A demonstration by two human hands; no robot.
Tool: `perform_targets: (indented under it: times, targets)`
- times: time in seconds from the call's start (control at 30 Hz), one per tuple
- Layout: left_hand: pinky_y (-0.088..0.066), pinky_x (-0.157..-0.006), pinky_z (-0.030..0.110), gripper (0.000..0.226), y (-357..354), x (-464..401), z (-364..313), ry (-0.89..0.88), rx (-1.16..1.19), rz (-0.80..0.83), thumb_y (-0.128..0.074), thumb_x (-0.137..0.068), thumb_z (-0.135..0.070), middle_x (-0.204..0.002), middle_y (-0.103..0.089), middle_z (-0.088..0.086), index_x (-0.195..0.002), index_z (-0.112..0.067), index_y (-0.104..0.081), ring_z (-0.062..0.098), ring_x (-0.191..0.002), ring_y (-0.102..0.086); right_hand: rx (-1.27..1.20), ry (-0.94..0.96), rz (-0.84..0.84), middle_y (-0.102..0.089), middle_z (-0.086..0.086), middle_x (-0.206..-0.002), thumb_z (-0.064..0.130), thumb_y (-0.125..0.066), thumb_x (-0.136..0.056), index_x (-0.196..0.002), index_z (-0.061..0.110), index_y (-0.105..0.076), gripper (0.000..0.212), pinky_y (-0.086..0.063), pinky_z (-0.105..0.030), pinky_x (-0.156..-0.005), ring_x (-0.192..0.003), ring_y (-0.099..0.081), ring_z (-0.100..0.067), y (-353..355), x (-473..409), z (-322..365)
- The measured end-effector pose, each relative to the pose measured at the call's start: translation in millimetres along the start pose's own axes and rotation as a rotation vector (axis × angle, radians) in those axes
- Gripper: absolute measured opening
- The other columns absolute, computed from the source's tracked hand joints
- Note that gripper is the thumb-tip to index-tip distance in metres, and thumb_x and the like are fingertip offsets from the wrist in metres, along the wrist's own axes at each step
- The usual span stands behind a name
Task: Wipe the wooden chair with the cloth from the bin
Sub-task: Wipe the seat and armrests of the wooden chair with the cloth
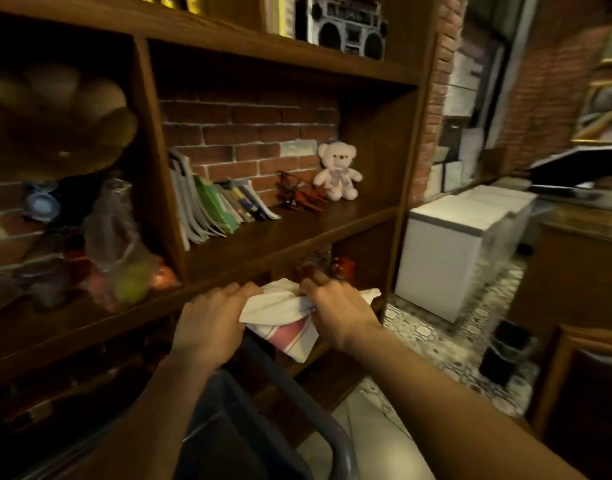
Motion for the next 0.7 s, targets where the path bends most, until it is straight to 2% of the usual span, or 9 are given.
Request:
perform_targets:
  times: [0.17, 0.3, 0.4, 0.5, 0.7]
  targets:
    - [-0.044, -0.067, 0.034, 0.055, -54.0, -29.9, -73.0, -0.135, 0.081, 0.031, -0.069, -0.081, -0.016, -0.109, -0.063, -0.011, -0.124, -0.042, -0.048, 0.018, -0.098, -0.063, 0.095, -0.143, 0.042, -0.053, -0.005, -0.119, 0.007, -0.063, -0.084, -0.126, 0.018, -0.051, 0.045, -0.045, -0.039, -0.071, -0.097, -0.059, -0.031, -10.0, 51.5, -72.7]
    - [-0.044, -0.070, 0.034, 0.057, -86.2, -50.7, -147.8, -0.252, 0.145, 0.047, -0.071, -0.080, -0.016, -0.112, -0.063, -0.012, -0.127, -0.041, -0.049, 0.018, -0.100, -0.063, 0.072, -0.269, 0.070, -0.058, -0.007, -0.117, 0.006, -0.064, -0.080, -0.122, 0.022, -0.045, 0.049, -0.042, -0.037, -0.067, -0.095, -0.061, -0.034, -10.9, 99.5, -139.9]
    - [-0.046, -0.076, 0.036, 0.057, -103.8, -69.7, -204.7, -0.314, 0.188, 0.051, -0.071, -0.082, -0.017, -0.116, -0.062, -0.011, -0.128, -0.041, -0.049, 0.018, -0.104, -0.062, 0.081, -0.336, 0.076, -0.058, -0.008, -0.125, 0.008, -0.066, -0.080, -0.134, 0.025, -0.037, 0.063, -0.048, -0.041, -0.070, -0.098, -0.062, -0.036, -8.5, 132.9, -189.2]
    - [-0.049, -0.080, 0.041, 0.058, -124.5, -87.1, -268.2, -0.384, 0.219, 0.085, -0.070, -0.083, -0.016, -0.118, -0.062, -0.010, -0.129, -0.043, -0.047, 0.020, -0.106, -0.060, 0.084, -0.383, 0.093, -0.057, -0.005, -0.130, 0.009, -0.067, -0.079, -0.140, 0.029, -0.037, 0.071, -0.052, -0.044, -0.076, -0.102, -0.062, -0.034, -7.1, 169.6, -243.5]
    - [-0.049, -0.068, 0.037, 0.062, -167.6, -103.2, -396.7, -0.588, 0.235, 0.103, -0.075, -0.071, -0.009, -0.108, -0.067, -0.007, -0.121, -0.041, -0.056, 0.025, -0.095, -0.065, 0.118, -0.507, 0.091, -0.059, -0.003, -0.129, 0.018, -0.069, -0.081, -0.144, 0.036, -0.038, 0.072, -0.053, -0.044, -0.077, -0.102, -0.063, -0.032, -11.0, 254.1, -343.0]
Point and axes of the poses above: each hand's wrist, its own x-axis away from the middle knuckle, its own y-axis out of the back of the hand, z = x × y, the point moved 5 cm from there along -x, towards the middle knuckle
